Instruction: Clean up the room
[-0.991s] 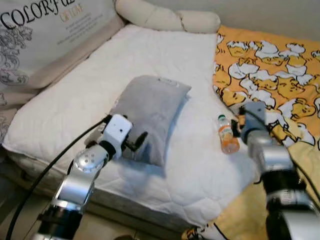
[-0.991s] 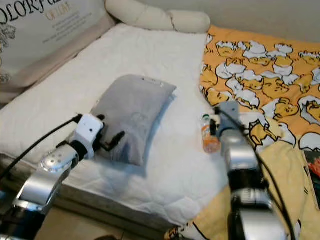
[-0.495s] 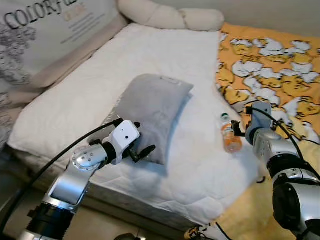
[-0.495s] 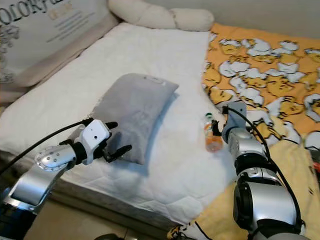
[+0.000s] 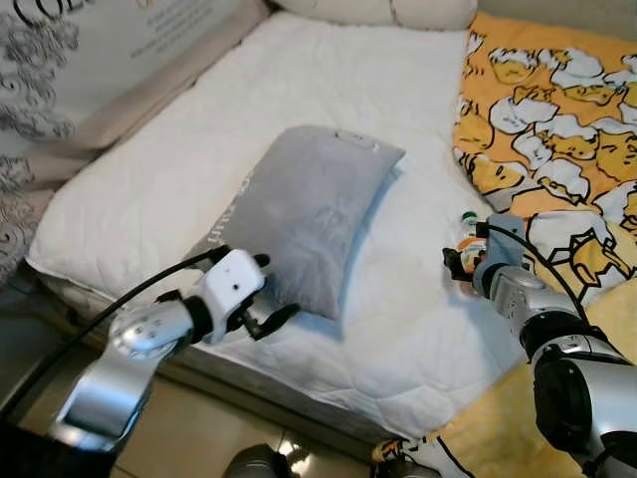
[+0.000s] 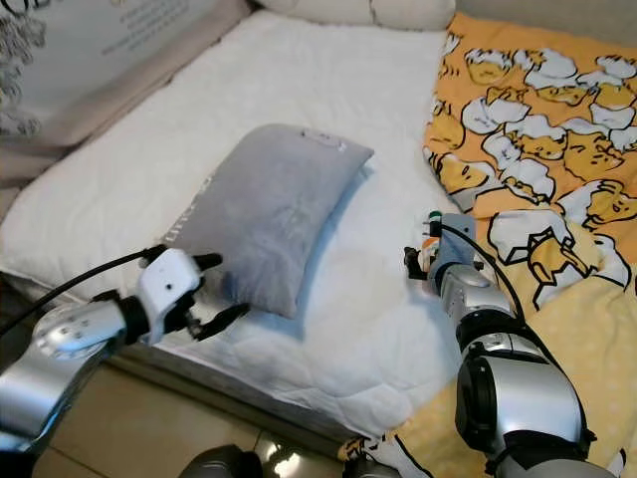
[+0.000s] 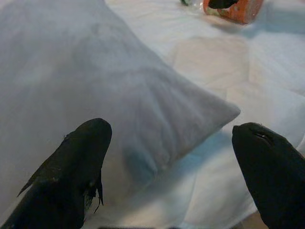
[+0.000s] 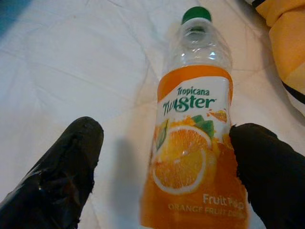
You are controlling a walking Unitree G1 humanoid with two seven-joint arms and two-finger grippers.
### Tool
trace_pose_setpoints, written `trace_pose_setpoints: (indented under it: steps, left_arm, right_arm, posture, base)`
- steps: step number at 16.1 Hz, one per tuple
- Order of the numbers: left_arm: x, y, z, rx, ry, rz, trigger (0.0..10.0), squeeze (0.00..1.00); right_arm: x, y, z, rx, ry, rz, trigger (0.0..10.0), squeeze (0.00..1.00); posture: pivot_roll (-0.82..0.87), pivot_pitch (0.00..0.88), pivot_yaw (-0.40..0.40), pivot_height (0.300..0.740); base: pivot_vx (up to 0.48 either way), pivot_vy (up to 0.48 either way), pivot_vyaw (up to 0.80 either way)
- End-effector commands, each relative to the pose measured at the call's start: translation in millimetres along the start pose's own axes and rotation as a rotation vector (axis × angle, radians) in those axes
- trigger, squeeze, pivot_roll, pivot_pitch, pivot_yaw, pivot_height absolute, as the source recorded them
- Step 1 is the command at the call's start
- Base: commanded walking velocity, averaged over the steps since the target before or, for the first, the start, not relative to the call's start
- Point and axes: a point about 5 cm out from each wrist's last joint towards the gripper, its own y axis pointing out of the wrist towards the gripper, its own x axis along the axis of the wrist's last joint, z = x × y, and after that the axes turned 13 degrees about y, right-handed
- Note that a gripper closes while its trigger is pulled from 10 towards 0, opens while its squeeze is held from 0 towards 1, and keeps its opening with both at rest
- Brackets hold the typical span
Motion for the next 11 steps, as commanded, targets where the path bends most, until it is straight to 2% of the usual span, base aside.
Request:
trace_pose_setpoints:
  steps: [1, 6, 7, 8, 10, 11]
  left_arm:
    - [2.2, -8.0, 0.9, 0.008, 0.003, 0.008, 10.0, 0.0]
    - [5.2, -10.1, -0.7, -0.013, -0.002, 0.011, 10.0, 0.0]
    - [5.7, -9.9, -0.1, -0.015, 0.001, 0.014, 10.0, 0.0]
    - [6.0, -10.3, 0.4, -0.016, 0.002, 0.016, 10.0, 0.0]
    - [6.3, -12.1, 2.2, -0.015, 0.005, 0.022, 10.0, 0.0]
    - [5.7, -13.6, 3.1, -0.015, 0.008, 0.026, 10.0, 0.0]
  right_arm:
    - [-7.1, 0.3, -1.4, -0.01, -0.004, 0.025, 10.0, 0.0]
    - [-5.0, -0.6, -10.2, -0.088, -0.032, 0.007, 10.0, 0.0]
    - [-6.3, -0.6, -10.5, -0.081, -0.012, 0.014, 10.0, 0.87]
    - [-7.3, -0.6, -10.7, -0.078, -0.002, 0.018, 10.0, 1.0]
    - [-9.4, -0.6, -10.9, -0.078, 0.03, 0.028, 10.0, 1.0]
    - [-10.2, -0.5, -10.5, -0.079, 0.047, 0.03, 10.0, 0.79]
  posture:
    - [0.2, 0.193, 0.026, 0.74]
    - [0.19, 0.199, 0.028, 0.74]
    - [0.2, 0.2, 0.028, 0.74]
    - [0.2, 0.2, 0.03, 0.74]
    - [0.21, 0.2, 0.03, 0.74]
    - [0.21, 0.199, 0.03, 0.74]
  base:
    - [0.0, 0.0, 0.0]
    - [0.0, 0.0, 0.0]
    - [0.0, 0.0, 0.0]
    - [0.0, 0.0, 0.0]
    - [0.0, 0.0, 0.0]
    - [0.0, 0.0, 0.0]
